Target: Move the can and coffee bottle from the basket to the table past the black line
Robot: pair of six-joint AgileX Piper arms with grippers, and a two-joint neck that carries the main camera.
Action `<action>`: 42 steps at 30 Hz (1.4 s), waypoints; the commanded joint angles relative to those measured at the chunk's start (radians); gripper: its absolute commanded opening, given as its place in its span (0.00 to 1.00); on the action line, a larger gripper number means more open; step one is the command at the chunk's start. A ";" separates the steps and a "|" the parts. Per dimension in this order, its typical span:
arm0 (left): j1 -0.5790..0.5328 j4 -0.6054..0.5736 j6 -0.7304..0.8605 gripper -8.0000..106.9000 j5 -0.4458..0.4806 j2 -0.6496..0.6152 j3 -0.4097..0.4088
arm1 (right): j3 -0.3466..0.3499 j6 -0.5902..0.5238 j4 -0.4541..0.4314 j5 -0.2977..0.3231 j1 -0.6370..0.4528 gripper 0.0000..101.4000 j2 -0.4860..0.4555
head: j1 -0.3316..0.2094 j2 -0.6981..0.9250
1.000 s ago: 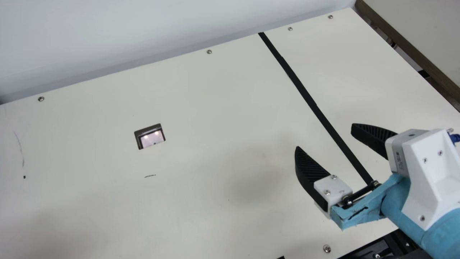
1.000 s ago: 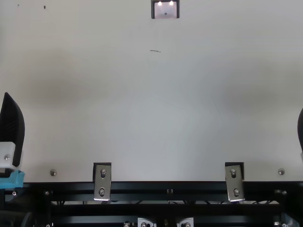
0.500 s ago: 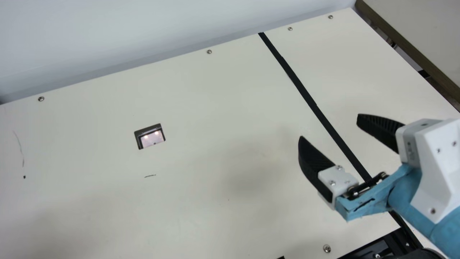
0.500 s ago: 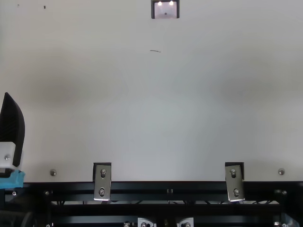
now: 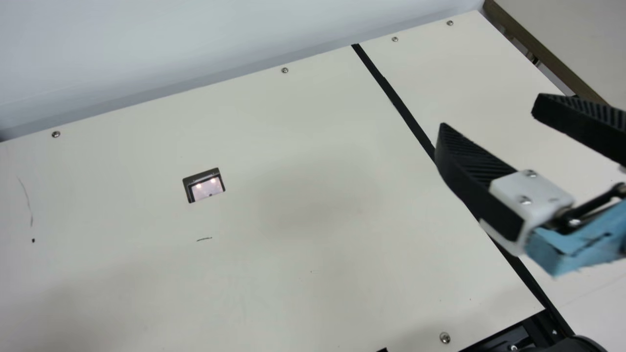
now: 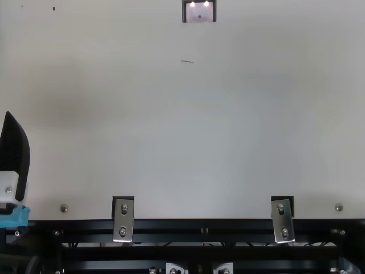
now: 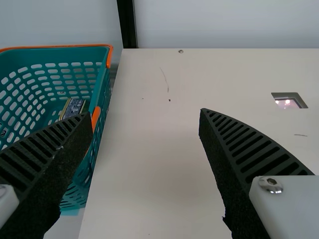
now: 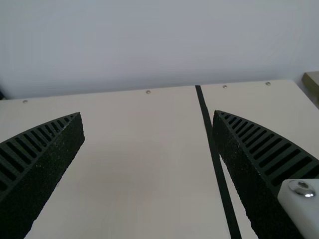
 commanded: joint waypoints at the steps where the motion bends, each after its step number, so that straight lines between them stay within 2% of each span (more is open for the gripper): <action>1: 0.000 0.000 0.000 0.85 0.000 0.000 0.000 | -0.092 0.044 -0.002 0.117 0.023 1.00 -0.005 | -0.016 0.010; 4: 0.000 0.000 0.000 0.85 0.000 0.000 0.000 | -0.158 0.101 -0.024 0.200 0.049 1.00 -0.015 | -0.016 0.010; 5: 0.000 0.000 0.000 0.85 0.000 0.000 0.000 | -0.101 0.063 -0.009 0.122 0.038 1.00 -0.012 | -0.016 0.010; 8: 0.000 0.000 0.000 0.85 0.000 0.000 0.000 | -0.157 0.102 -0.026 0.184 0.048 1.00 -0.016 | -0.016 0.010; 10: 0.000 0.000 0.000 0.85 0.000 0.000 0.000 | -0.159 0.102 -0.025 0.205 0.048 1.00 -0.016 | -0.016 0.010; 16: 0.000 0.000 0.000 0.85 0.000 0.000 0.000 | -0.163 0.111 -0.011 0.223 0.041 1.00 -0.011 | -0.016 0.010; 25: 0.000 0.000 0.000 0.85 0.000 0.000 0.000 | -0.190 0.299 0.098 0.327 0.077 1.00 0.032 | -0.016 0.010; 32: 0.000 0.000 0.000 0.85 0.000 0.000 0.000 | -0.169 0.512 0.200 0.327 0.165 1.00 0.048 | -0.016 0.010; 37: 0.000 0.000 0.000 0.85 0.000 0.000 0.000 | -0.167 0.642 0.239 0.327 0.228 1.00 0.038 | -0.016 0.010; 38: 0.000 0.000 0.000 0.85 0.000 0.000 0.000 | -0.166 0.661 0.237 0.327 0.237 1.00 0.036 | -0.016 0.010; 39: 0.000 0.000 0.000 0.85 0.000 0.000 0.000 | -0.168 0.603 0.241 0.328 0.223 1.00 0.038 | -0.016 0.010; 42: 0.000 0.000 0.000 0.85 0.000 0.000 0.000 | -0.167 0.657 0.240 0.326 0.237 1.00 0.037 | -0.016 0.010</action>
